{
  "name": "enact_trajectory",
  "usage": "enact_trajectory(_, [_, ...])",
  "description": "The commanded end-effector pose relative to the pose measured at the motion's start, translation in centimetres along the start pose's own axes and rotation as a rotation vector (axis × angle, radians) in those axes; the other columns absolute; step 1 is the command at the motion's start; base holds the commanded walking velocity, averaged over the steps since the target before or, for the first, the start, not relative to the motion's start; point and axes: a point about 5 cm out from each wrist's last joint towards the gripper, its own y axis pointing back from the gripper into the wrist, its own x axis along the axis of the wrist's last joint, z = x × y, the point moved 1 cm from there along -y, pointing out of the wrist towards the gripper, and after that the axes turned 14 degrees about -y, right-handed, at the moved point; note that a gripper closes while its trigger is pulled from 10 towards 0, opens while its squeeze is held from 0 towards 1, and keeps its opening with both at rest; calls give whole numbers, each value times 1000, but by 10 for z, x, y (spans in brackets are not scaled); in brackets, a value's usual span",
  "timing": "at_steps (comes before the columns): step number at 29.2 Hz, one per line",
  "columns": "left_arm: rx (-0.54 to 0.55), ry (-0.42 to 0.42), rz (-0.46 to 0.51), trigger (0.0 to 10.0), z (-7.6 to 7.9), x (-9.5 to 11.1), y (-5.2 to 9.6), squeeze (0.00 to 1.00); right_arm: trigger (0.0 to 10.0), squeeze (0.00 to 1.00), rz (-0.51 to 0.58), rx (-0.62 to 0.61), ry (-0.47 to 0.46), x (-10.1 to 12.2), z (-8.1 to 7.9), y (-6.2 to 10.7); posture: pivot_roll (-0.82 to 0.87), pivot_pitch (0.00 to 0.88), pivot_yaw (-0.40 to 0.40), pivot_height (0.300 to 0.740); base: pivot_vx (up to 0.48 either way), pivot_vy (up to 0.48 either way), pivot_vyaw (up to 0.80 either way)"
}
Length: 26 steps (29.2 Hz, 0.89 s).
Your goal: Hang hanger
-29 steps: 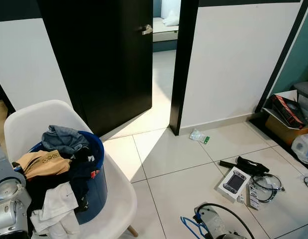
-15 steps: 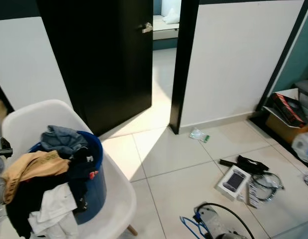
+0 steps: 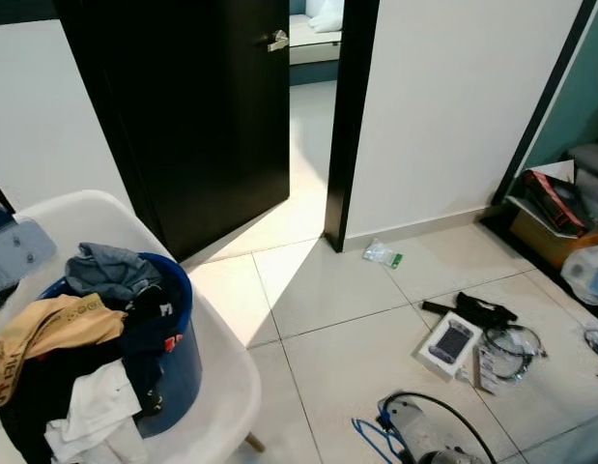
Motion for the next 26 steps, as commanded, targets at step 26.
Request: enact_trajectory(26, [-490,-335,57,10000,39,-1,-7,0,10000,0,6,18,-3,3,-5,-1,-7,13,19,740,0,0,0])
